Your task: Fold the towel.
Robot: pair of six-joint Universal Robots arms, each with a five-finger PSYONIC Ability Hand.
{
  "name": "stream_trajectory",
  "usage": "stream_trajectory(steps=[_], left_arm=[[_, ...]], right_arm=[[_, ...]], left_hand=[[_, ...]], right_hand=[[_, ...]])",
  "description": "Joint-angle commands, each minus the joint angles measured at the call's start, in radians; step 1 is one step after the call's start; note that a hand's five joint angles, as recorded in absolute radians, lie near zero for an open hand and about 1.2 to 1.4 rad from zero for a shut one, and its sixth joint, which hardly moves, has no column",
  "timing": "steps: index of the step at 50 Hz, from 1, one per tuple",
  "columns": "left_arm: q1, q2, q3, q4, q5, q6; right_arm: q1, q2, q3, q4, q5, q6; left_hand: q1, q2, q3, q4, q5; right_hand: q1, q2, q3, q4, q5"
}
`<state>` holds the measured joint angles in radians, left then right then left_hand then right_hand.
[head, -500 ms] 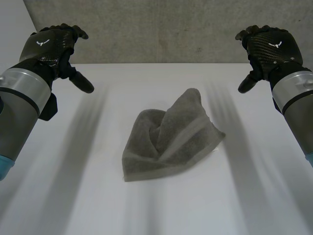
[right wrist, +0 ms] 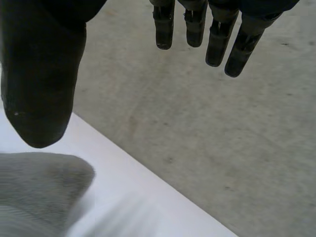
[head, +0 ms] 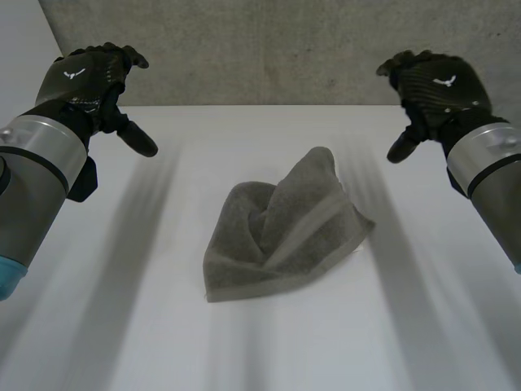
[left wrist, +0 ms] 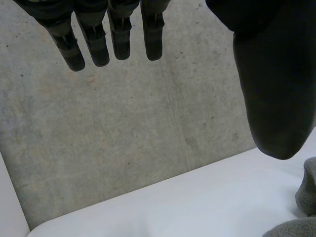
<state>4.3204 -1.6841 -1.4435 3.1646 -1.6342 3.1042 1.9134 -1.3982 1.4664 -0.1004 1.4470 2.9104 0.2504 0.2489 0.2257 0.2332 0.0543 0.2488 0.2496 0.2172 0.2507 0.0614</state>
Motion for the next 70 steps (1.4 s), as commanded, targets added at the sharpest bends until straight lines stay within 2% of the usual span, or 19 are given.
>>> stream_trajectory(steps=[1, 13, 25, 28, 30, 31, 32, 35, 45, 50, 52, 56, 58, 65, 66, 67, 68, 69, 70], left_arm=[[0.001, -0.011, 0.0, 0.002, 0.0, -0.001], [0.001, -0.029, -0.002, 0.002, -0.001, 0.001], [-0.001, -0.049, -0.003, 0.003, -0.001, 0.001], [-0.001, -0.054, -0.005, 0.003, -0.003, 0.001], [-0.001, -0.054, -0.005, 0.003, -0.003, 0.001], [-0.001, -0.055, -0.005, 0.003, -0.001, 0.001], [-0.001, -0.055, -0.005, 0.003, -0.001, 0.001], [-0.001, -0.057, -0.003, 0.003, -0.001, 0.001], [-0.001, -0.059, -0.002, 0.003, -0.003, 0.001], [-0.001, -0.06, -0.005, 0.003, -0.001, 0.001], [-0.001, -0.063, -0.008, 0.005, -0.001, 0.001], [-0.005, -0.086, -0.009, 0.011, -0.001, 0.002], [-0.01, -0.097, -0.008, 0.012, 0.003, 0.002], [-0.022, -0.163, -0.008, 0.017, 0.091, 0.011], [-0.03, -0.189, -0.005, 0.025, 0.124, 0.017], [-0.041, -0.219, 0.003, 0.038, 0.16, 0.027], [-0.041, -0.22, 0.003, 0.038, 0.16, 0.027], [-0.051, -0.253, 0.012, 0.057, 0.198, 0.042], [-0.065, -0.288, 0.029, 0.077, 0.229, 0.059]], right_arm=[[0.036, 0.069, 0.018, 0.074, -0.176, -0.036], [0.19, 0.333, 0.041, 0.064, -0.211, -0.322], [0.213, 0.426, 0.048, -0.21, -0.134, -0.313], [0.216, 0.466, 0.043, -0.242, -0.135, -0.313], [0.217, 0.488, 0.038, -0.245, -0.155, -0.313], [0.217, 0.489, 0.038, -0.245, -0.155, -0.313], [0.216, 0.496, 0.035, -0.245, -0.16, -0.313], [0.216, 0.483, 0.034, -0.243, -0.162, -0.312], [0.188, 0.297, 0.072, -0.229, -0.186, -0.211], [0.11, 0.168, 0.123, -0.162, -0.29, -0.204], [0.023, 0.089, 0.162, -0.066, -0.385, -0.241], [-0.096, 0.034, 0.206, 0.018, -0.459, -0.309], [-0.241, 0.007, 0.244, 0.089, -0.517, -0.406], [-0.443, -0.004, 0.239, 0.244, -0.573, -0.63], [-0.47, -0.005, 0.235, 0.287, -0.579, -0.666], [-0.47, -0.005, 0.235, 0.287, -0.579, -0.666], [-0.487, -0.005, 0.23, 0.319, -0.579, -0.69], [-0.487, -0.005, 0.229, 0.338, -0.574, -0.691], [-0.487, -0.005, 0.229, 0.338, -0.574, -0.691]], left_hand=[[-0.066, -0.065, -0.051, -0.059, -0.045], [-0.066, -0.065, -0.051, -0.059, -0.045], [-0.066, -0.065, -0.051, -0.059, -0.045], [-0.066, -0.065, -0.051, -0.059, -0.045], [-0.066, -0.065, -0.051, -0.059, -0.045], [-0.066, -0.065, -0.051, -0.059, -0.045], [-0.066, -0.065, -0.051, -0.059, -0.045], [-0.066, -0.065, -0.051, -0.059, -0.045], [-0.066, -0.065, -0.051, -0.059, -0.045], [-0.066, -0.065, -0.051, -0.059, -0.045], [-0.066, -0.065, -0.051, -0.059, -0.045], [-0.066, -0.065, -0.051, -0.059, -0.045], [-0.066, -0.065, -0.051, -0.059, -0.045], [-0.066, -0.065, -0.051, -0.059, -0.045], [-0.066, -0.065, -0.051, -0.059, -0.045], [-0.066, -0.065, -0.051, -0.059, -0.045], [-0.066, -0.065, -0.051, -0.059, -0.045], [-0.066, -0.065, -0.051, -0.059, -0.045], [-0.063, -0.062, -0.051, -0.059, -0.042]], right_hand=[[-0.074, -0.075, -0.043, -0.076, -0.061], [-0.074, -0.075, -0.043, -0.076, -0.061], [-0.038, -0.038, -0.043, -0.076, -0.025], [0.224, 0.223, -0.043, -0.076, 0.237], [0.775, 0.774, -0.043, -0.076, 0.788], [0.779, 0.778, -0.043, -0.076, 0.791], [1.11, 1.109, -0.043, -0.076, 1.123], [1.147, 1.147, -0.043, -0.076, 1.16], [1.147, 1.147, -0.043, -0.076, 1.16], [1.147, 1.147, -0.043, -0.076, 1.16], [1.147, 1.147, -0.043, -0.076, 1.16], [1.147, 1.147, -0.043, -0.076, 1.16], [1.147, 1.147, -0.043, -0.076, 1.16], [1.147, 1.147, -0.043, -0.076, 1.16], [0.744, 0.744, -0.043, -0.076, 0.757], [0.74, 0.74, -0.043, -0.076, 0.753], [0.211, 0.211, -0.043, -0.076, 0.224], [-0.074, -0.075, -0.043, -0.076, -0.061], [-0.074, -0.075, -0.043, -0.076, -0.061]])
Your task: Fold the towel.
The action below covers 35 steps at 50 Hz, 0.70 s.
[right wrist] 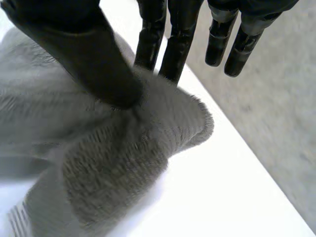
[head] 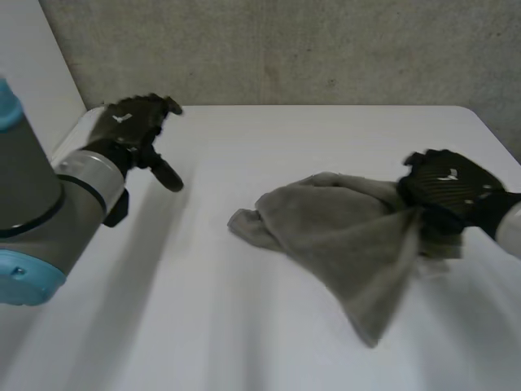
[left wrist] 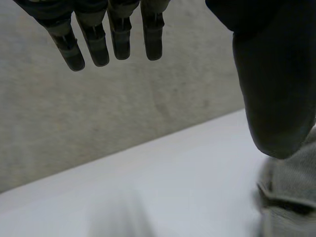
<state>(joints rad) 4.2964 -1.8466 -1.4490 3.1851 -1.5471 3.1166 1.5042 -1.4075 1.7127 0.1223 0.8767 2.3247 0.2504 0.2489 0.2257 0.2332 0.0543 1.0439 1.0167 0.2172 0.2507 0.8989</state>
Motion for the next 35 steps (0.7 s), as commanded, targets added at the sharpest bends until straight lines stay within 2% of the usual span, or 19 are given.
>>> stream_trajectory(steps=[1, 5, 10, 13, 15, 19, 20, 21, 23, 24, 26, 27, 29, 30, 32, 35], left_arm=[[-0.041, -0.126, 0.035, 0.056, 0.142, 0.046], [-0.078, -0.236, 0.087, 0.081, 0.211, 0.127], [-0.109, -0.322, 0.13, 0.079, 0.229, 0.201], [-0.119, -0.364, 0.145, 0.082, 0.228, 0.233], [-0.121, -0.384, 0.156, 0.084, 0.229, 0.244], [-0.122, -0.453, 0.197, 0.101, 0.231, 0.269], [-0.122, -0.453, 0.197, 0.101, 0.231, 0.269], [-0.124, -0.473, 0.209, 0.11, 0.233, 0.275], [-0.124, -0.491, 0.22, 0.124, 0.237, 0.28], [-0.124, -0.509, 0.228, 0.142, 0.237, 0.281], [-0.124, -0.522, 0.234, 0.162, 0.237, 0.281], [-0.124, -0.532, 0.239, 0.185, 0.239, 0.283], [-0.124, -0.543, 0.242, 0.208, 0.242, 0.281], [-0.126, -0.551, 0.243, 0.229, 0.251, 0.281], [-0.126, -0.554, 0.245, 0.246, 0.263, 0.281], [-0.127, -0.56, 0.252, 0.272, 0.282, 0.28]], right_arm=[[-0.078, 0.004, -0.019, 0.122, -0.004, -0.093], [-0.058, 0.002, -0.018, 0.122, -0.004, -0.028], [0.008, -0.022, -0.012, 0.117, -0.001, 0.197], [0.03, -0.039, -0.002, 0.112, -0.001, 0.26], [0.109, -0.047, 0.019, 0.088, 0.008, 0.388], [0.198, -0.054, 0.045, 0.036, 0.065, 0.481], [0.246, -0.054, 0.059, -0.007, 0.121, 0.502], [0.246, -0.054, 0.059, -0.007, 0.122, 0.502], [0.354, -0.042, 0.074, -0.106, 0.273, 0.507], [0.355, -0.042, 0.074, -0.107, 0.274, 0.507], [0.453, -0.006, 0.074, -0.192, 0.44, 0.509], [0.453, -0.005, 0.074, -0.193, 0.441, 0.509], [0.52, 0.07, 0.07, -0.257, 0.565, 0.507], [0.521, 0.07, 0.07, -0.257, 0.565, 0.507], [0.562, 0.122, 0.068, -0.306, 0.646, 0.509], [0.576, 0.144, 0.068, -0.331, 0.659, 0.51]], left_hand=[[-0.063, -0.062, -0.051, -0.059, -0.042], [-0.06, -0.059, -0.051, -0.059, -0.039], [-0.057, -0.056, -0.051, -0.059, -0.036], [-0.055, -0.053, -0.051, -0.059, -0.033], [-0.052, -0.05, -0.051, -0.059, -0.03], [-0.046, -0.044, -0.051, -0.059, -0.024], [-0.046, -0.044, -0.051, -0.059, -0.024], [-0.043, -0.041, -0.051, -0.059, -0.021], [-0.034, -0.033, -0.051, -0.059, -0.013], [-0.034, -0.032, -0.051, -0.059, -0.012], [-0.028, -0.027, -0.051, -0.059, -0.007], [-0.016, -0.015, -0.051, -0.059, 0.005], [-0.016, -0.015, -0.051, -0.059, 0.005], [-0.013, -0.012, -0.051, -0.059, 0.008], [-0.01, -0.009, -0.051, -0.059, 0.011], [0.019, 0.02, -0.051, -0.059, 0.04]], right_hand=[[-0.869, -0.842, -0.043, -0.076, -0.899], [-0.869, -0.842, -0.043, -0.076, -0.899], [-0.869, -0.842, -0.043, -0.076, -0.899], [-0.869, -0.842, -0.043, -0.076, -0.899], [-0.869, -0.842, -0.043, -0.076, -0.899], [-0.869, -0.842, -0.043, -0.076, -0.899], [-0.869, -0.842, -0.043, -0.076, -0.899], [-0.869, -0.842, -0.043, -0.076, -0.899], [-0.869, -0.842, -0.043, -0.076, -0.899], [-0.869, -0.842, -0.043, -0.076, -0.899], [-0.869, -0.842, -0.043, -0.076, -0.899], [-0.869, -0.842, -0.043, -0.076, -0.899], [-0.869, -0.842, -0.043, -0.076, -0.899], [-0.869, -0.842, -0.043, -0.076, -0.899], [-0.869, -0.842, -0.043, -0.076, -0.899], [-0.869, -0.842, -0.043, -0.076, -0.899]])
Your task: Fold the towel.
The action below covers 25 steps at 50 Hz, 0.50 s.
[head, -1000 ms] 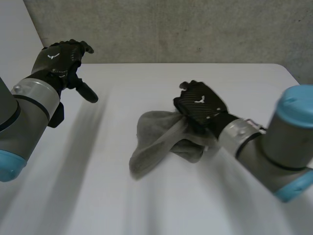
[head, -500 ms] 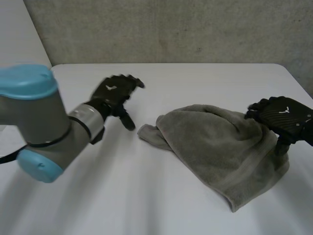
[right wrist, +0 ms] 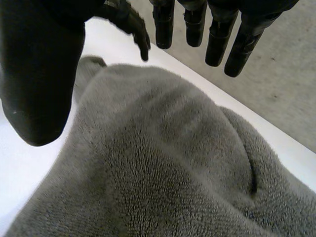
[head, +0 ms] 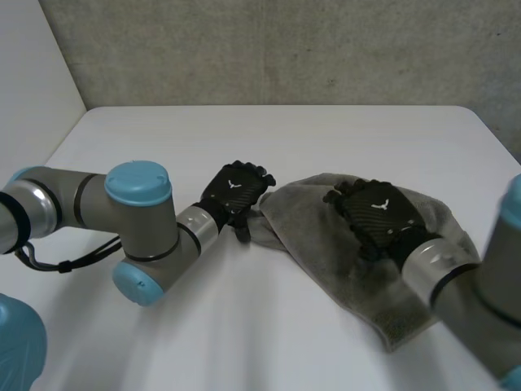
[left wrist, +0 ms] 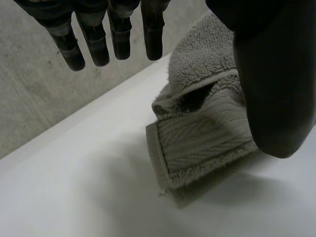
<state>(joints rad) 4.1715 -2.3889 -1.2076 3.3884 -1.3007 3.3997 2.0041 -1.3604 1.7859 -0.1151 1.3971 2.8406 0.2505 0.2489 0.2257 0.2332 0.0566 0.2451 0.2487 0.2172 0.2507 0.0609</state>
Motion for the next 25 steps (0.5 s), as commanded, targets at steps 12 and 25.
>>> stream_trajectory(steps=[12, 25], left_arm=[[-0.007, -0.082, 0.069, 0.066, 0.035, -0.002], [-0.001, -0.085, 0.068, 0.06, 0.023, 0.0]], right_arm=[[0.102, 0.27, -0.074, -0.241, 0.152, -0.003], [0.102, 0.294, -0.086, -0.242, 0.149, -0.01]], left_hand=[[0.342, 0.343, -0.051, -0.059, 0.361], [0.383, 0.384, -0.051, -0.059, 0.402]], right_hand=[[-0.026, -0.029, -0.043, -0.076, -0.016], [0.245, 0.241, -0.043, -0.076, 0.255]])
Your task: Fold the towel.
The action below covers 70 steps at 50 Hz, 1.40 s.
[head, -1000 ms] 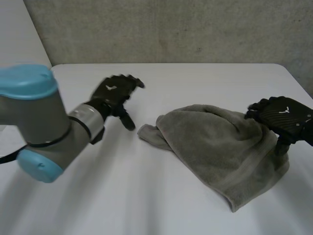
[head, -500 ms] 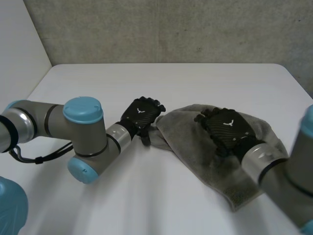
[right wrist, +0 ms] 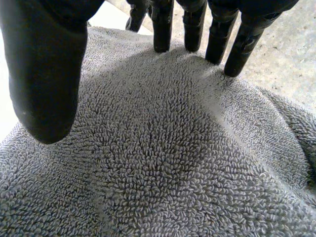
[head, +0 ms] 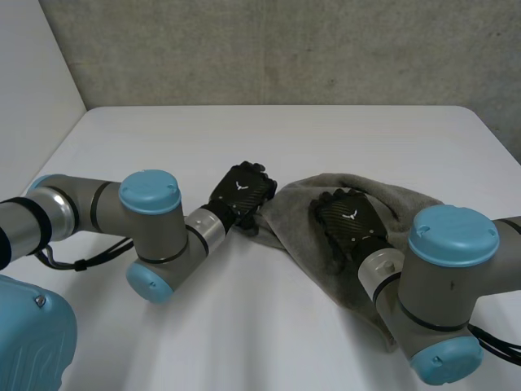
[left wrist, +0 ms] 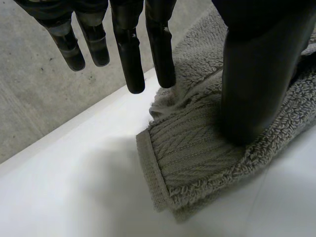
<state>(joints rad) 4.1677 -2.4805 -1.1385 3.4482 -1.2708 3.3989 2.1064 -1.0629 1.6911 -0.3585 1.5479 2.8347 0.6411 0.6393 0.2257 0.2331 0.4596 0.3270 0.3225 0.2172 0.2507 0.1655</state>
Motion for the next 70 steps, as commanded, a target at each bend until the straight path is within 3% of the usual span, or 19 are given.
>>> stream_trajectory(steps=[1, 5, 7, 8, 9, 20, 31, 39, 44, 70], left_arm=[[0.005, 0.006, -0.001, 0.0, -0.007, 0.0], [0.006, 0.009, -0.001, 0.0, -0.01, 0.0], [0.008, 0.009, -0.001, -0.001, -0.015, 0.0], [0.008, 0.009, -0.001, -0.001, -0.027, 0.0], [0.008, 0.009, -0.004, -0.003, -0.048, 0.0], [0.009, 0.009, -0.007, -0.012, -0.081, 0.0], [0.011, 0.011, -0.007, -0.012, -0.098, 0.0], [-0.001, 0.02, -0.02, -0.009, -0.099, -0.001], [-0.012, 0.058, -0.049, 0.006, -0.091, -0.003], [-0.066, 0.058, -0.041, 0.046, -0.096, -0.009]], right_arm=[[0.0, -0.002, 0.009, 0.0, -0.003, -0.006], [-0.006, 0.004, 0.004, -0.004, -0.012, -0.005], [-0.014, 0.014, 0.002, -0.004, -0.019, 0.0], [-0.014, 0.014, 0.002, -0.004, -0.019, 0.0], [-0.014, 0.017, -0.001, -0.002, -0.025, 0.002], [-0.103, -0.132, 0.047, 0.015, -0.129, 0.011], [-0.16, -0.201, 0.124, 0.101, -0.16, -0.001], [-0.219, -0.275, 0.188, 0.2, -0.342, -0.021], [-0.282, -0.296, 0.19, 0.259, -0.385, -0.024], [-0.361, -0.402, 0.2, 0.312, -0.413, -0.06]], left_hand=[[-0.011, -0.009, -0.051, -0.059, -0.004], [-0.011, -0.009, -0.051, -0.059, -0.004], [-0.014, -0.012, -0.051, -0.059, -0.007], [-0.014, -0.012, -0.051, -0.059, -0.007], [-0.017, -0.015, -0.051, -0.059, -0.01], [-0.028, -0.027, -0.051, -0.059, -0.021], [-0.046, -0.044, -0.051, -0.059, -0.039], [-0.149, -0.147, -0.051, -0.059, -0.142], [-0.254, -0.253, -0.051, -0.059, -0.247], [-0.21, -0.209, -0.051, -0.059, -0.204]], right_hand=[[0.242, 0.246, -0.043, -0.076, 0.229], [0.433, 0.438, -0.043, -0.076, 0.42], [0.821, 0.826, -0.043, -0.076, 0.808], [0.824, 0.828, -0.043, -0.076, 0.811], [1.067, 1.071, -0.043, -0.076, 1.054], [1.069, 1.074, -0.043, -0.076, 1.056], [1.069, 1.074, -0.043, -0.076, 1.056], [1.069, 1.074, -0.043, -0.076, 1.056], [1.069, 1.074, -0.043, -0.076, 1.056], [1.069, 1.074, -0.043, -0.076, 1.056]])
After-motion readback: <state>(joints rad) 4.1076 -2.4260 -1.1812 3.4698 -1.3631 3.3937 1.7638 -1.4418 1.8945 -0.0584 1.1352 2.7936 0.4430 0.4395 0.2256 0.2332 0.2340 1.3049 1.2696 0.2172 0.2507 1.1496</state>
